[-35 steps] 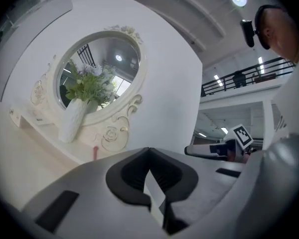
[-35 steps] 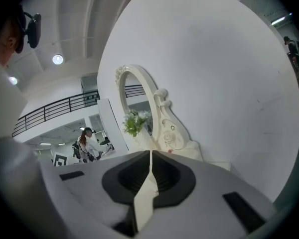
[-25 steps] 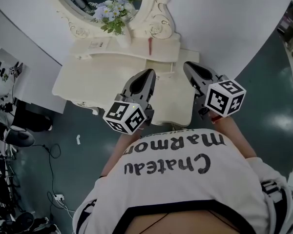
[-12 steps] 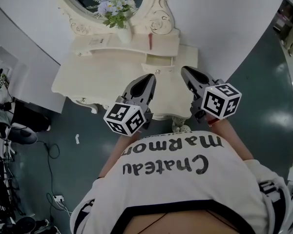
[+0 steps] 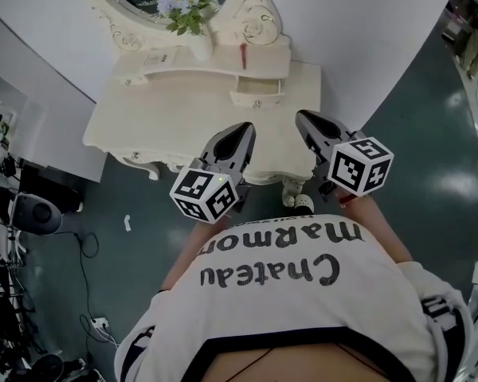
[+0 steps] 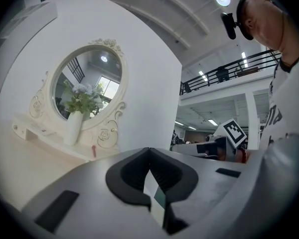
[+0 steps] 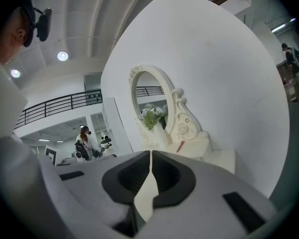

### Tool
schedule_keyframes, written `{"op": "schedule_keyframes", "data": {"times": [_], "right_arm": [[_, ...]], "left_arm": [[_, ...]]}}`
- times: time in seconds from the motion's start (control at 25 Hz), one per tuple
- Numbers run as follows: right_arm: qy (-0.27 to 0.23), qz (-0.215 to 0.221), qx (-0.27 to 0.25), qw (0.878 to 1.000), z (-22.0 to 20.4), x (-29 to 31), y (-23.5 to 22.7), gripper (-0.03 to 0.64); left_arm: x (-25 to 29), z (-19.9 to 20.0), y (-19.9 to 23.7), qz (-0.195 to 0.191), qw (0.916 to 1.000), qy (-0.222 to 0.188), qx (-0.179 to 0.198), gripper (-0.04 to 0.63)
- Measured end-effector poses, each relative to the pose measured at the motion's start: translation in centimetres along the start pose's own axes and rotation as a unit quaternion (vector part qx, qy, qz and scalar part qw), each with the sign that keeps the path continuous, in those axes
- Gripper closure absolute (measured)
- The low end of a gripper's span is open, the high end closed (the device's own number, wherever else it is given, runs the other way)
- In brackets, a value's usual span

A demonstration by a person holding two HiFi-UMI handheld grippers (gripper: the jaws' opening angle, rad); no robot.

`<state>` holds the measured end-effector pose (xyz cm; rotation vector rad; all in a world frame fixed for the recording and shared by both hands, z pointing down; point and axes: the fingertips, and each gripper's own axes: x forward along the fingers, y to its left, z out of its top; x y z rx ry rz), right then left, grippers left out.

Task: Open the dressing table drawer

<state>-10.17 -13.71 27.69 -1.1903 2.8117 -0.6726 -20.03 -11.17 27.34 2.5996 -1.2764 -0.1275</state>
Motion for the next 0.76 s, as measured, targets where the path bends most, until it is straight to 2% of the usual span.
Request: {"op": "schedule_keyframes", "data": {"times": [0.76], "right_arm": [[0.015,-0.021,0.008,1.0,-2.7,-1.7,0.6,0.584]], "left_arm": [[-1.9,-1.4,-1.2,-0.009,0.9999,0.012,-0.008,0.572]]}}
